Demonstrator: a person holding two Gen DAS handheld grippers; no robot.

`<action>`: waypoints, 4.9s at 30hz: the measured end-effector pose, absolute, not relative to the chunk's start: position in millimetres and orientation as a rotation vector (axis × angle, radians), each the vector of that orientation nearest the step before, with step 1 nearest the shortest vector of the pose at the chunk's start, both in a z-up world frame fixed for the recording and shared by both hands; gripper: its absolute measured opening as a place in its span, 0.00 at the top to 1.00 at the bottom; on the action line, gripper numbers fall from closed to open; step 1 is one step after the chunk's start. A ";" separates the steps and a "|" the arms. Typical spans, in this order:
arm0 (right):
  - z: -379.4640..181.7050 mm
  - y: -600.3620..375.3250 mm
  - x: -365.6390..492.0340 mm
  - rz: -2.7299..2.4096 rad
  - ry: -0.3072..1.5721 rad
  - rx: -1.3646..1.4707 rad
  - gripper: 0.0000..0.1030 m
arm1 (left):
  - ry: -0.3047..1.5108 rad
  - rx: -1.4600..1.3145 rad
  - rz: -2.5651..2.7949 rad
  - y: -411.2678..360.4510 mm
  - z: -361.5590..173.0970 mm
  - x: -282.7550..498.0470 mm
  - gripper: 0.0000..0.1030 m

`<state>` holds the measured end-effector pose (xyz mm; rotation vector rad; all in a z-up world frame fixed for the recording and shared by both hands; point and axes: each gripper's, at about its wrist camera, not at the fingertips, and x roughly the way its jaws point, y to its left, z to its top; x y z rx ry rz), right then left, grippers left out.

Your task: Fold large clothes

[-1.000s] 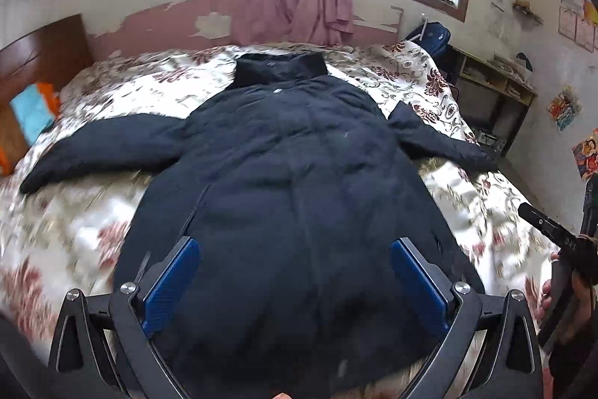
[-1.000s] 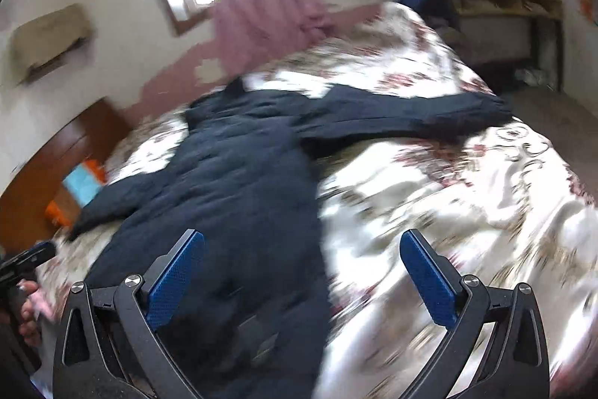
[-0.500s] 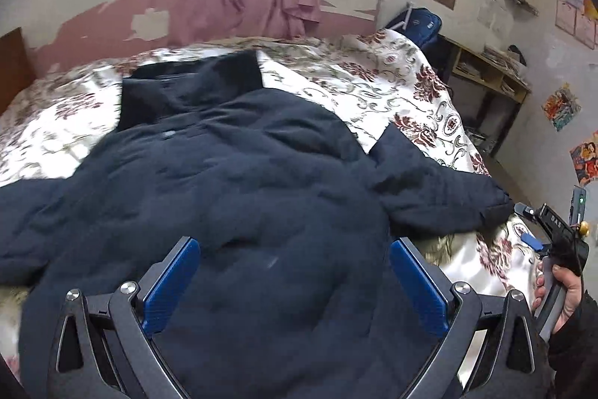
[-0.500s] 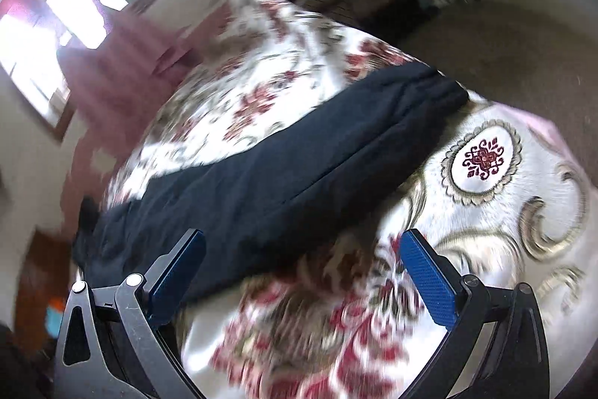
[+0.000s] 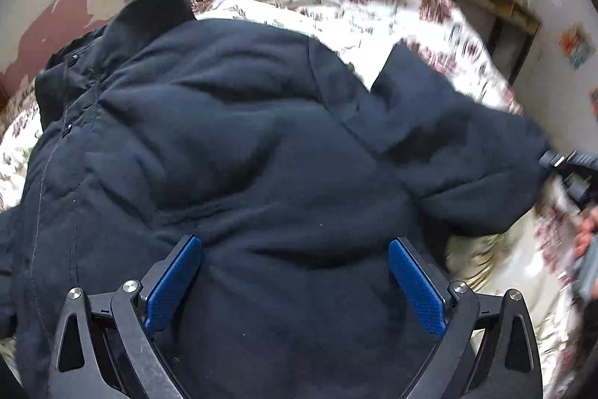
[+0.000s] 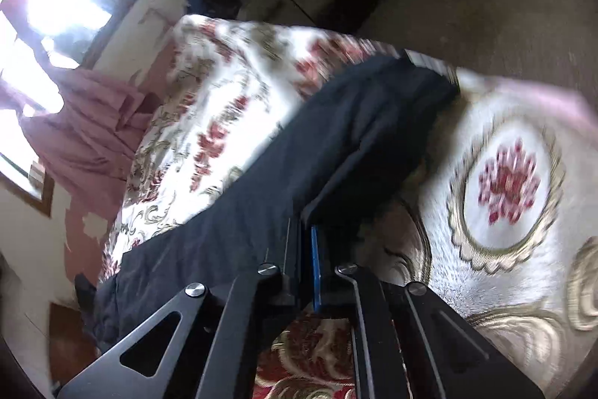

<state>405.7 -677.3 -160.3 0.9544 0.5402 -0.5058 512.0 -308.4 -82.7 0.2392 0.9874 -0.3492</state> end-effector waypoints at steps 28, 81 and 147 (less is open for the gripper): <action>83.6 -171.4 431.6 0.353 0.372 -0.256 0.98 | 0.825 -0.268 -0.057 82.6 21.9 400.3 0.03; -55.2 -368.8 325.3 0.101 0.689 0.018 0.43 | 0.760 -0.313 -0.434 -76.7 -27.3 505.3 0.85; -24.1 -126.9 486.7 0.213 0.634 -0.066 0.24 | 0.628 -0.521 0.024 214.8 -42.3 416.3 0.09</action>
